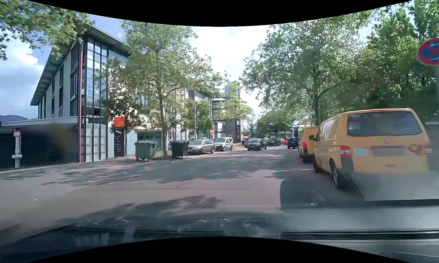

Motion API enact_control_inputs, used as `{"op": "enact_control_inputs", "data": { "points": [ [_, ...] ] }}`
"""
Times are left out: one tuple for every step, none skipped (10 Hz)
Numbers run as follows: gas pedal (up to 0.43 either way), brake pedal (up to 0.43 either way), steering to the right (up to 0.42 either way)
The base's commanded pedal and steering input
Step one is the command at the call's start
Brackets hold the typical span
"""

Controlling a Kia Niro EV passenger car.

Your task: Follow the waypoints while adhering to traffic rules and regulations

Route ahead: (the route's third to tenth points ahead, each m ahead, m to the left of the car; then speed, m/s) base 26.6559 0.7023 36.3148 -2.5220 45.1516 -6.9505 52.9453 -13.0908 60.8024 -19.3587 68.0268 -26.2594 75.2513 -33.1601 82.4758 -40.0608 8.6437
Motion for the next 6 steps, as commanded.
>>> {"op": "enact_control_inputs", "data": {
  "points": [
    [0.059,0.0,0.057],
    [0.059,0.0,0.057],
    [0.059,0.0,0.06],
    [0.059,0.0,0.064],
    [0.059,0.0,0.064],
    [0.059,0.0,0.065]
  ]
}}
